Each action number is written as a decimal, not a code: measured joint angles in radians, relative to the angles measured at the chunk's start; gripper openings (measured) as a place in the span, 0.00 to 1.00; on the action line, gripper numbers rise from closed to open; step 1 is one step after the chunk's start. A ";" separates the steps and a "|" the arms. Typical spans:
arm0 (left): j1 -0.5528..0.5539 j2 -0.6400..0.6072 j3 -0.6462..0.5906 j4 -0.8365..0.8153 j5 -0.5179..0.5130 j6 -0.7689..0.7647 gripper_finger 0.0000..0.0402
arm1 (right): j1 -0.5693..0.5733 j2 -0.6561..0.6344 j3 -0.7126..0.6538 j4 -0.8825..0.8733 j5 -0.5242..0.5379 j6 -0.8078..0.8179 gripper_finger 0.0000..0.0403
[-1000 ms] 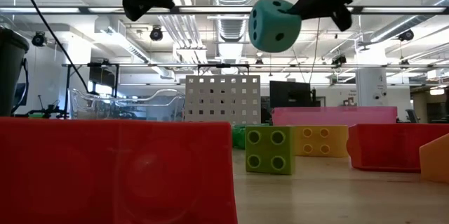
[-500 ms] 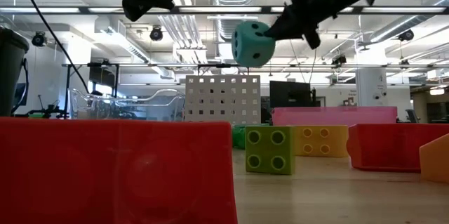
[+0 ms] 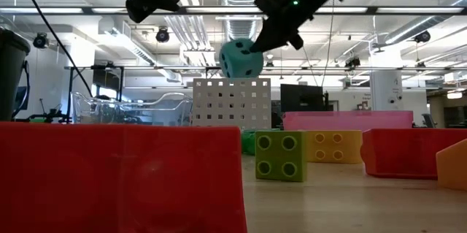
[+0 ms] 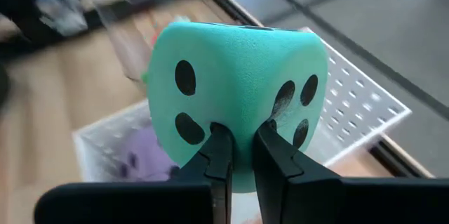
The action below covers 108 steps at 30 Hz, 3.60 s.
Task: Pick & Place Toys
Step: Put the blue dice into the white bin
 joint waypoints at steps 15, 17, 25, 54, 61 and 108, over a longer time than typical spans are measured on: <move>0.000 0.000 0.000 -0.022 0.000 0.000 0.20 | -0.007 0.245 0.332 -0.347 0.014 -0.157 0.05; 0.000 0.000 0.000 -0.022 0.000 0.000 0.20 | -0.012 0.259 0.332 -0.350 0.007 -0.175 0.05; 0.000 0.000 0.000 -0.022 0.000 0.000 0.20 | -0.013 0.290 0.332 -0.372 0.005 -0.254 0.04; 0.000 0.000 0.000 -0.023 0.000 0.000 0.20 | 0.019 0.345 0.332 -0.382 0.024 -0.545 0.03; 0.000 0.000 0.000 -0.023 0.000 0.000 0.20 | 0.029 0.345 0.332 -0.378 0.066 -0.601 0.03; 0.000 0.000 0.000 -0.022 0.000 0.000 0.20 | 0.028 0.359 0.335 -0.352 0.203 -0.578 0.03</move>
